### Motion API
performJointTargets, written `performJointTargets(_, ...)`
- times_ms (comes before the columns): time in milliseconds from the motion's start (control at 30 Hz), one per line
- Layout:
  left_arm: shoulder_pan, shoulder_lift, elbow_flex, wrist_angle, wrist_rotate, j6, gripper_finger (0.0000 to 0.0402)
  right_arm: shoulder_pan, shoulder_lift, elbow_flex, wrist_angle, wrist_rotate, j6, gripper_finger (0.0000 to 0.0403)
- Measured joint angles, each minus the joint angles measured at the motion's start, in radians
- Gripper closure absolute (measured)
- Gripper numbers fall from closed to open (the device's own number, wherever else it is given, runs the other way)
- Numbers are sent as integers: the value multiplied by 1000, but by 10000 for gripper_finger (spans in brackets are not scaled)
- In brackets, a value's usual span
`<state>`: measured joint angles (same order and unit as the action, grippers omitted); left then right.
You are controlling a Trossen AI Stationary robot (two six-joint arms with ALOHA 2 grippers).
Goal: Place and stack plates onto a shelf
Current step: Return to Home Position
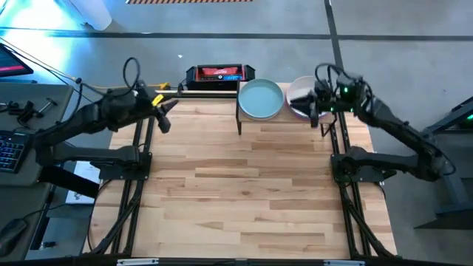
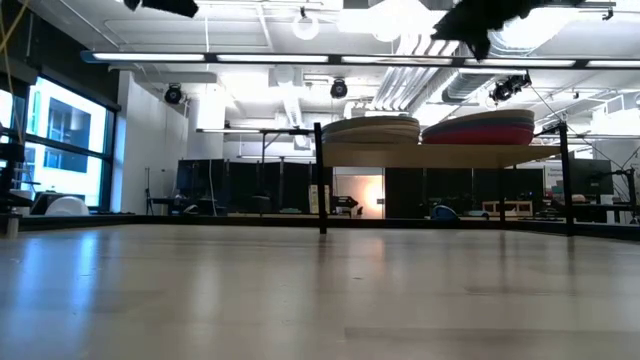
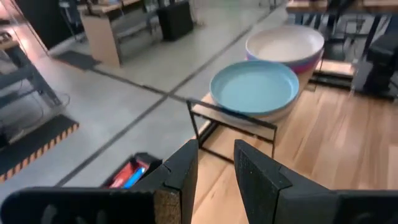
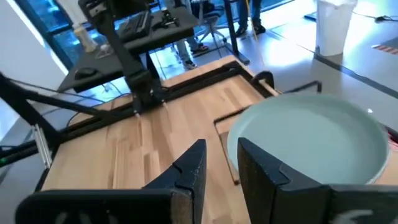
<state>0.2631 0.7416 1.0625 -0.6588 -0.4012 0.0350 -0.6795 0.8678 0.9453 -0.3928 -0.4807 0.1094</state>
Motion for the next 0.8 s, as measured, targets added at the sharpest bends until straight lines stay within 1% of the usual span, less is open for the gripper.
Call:
performJointTargets(100,-2,-61,-108,72,-11,1,307,0,-66,-152,117,1,48,329)
performJointTargets(200,-2,-107,-192,91,-19,-6,308,0,-121,-293,267,-8,96,329)
performJointTargets(300,-2,-138,-262,97,-21,-52,308,0,-162,-415,423,-45,126,329)
performJointTargets(400,-2,-159,-331,126,-21,-116,308,0,-193,-516,531,-70,146,330)
performJointTargets(500,-2,-179,-409,191,-16,-152,308,0,-217,-600,589,-70,187,330)
performJointTargets(667,-2,-202,-536,331,16,-164,308,28,-260,-720,708,-69,275,330)
performJointTargets(733,-2,-206,-577,377,18,-180,308,50,-275,-753,773,-38,292,330)
performJointTargets(800,-2,-206,-605,408,31,-183,308,69,-286,-771,813,7,265,330)
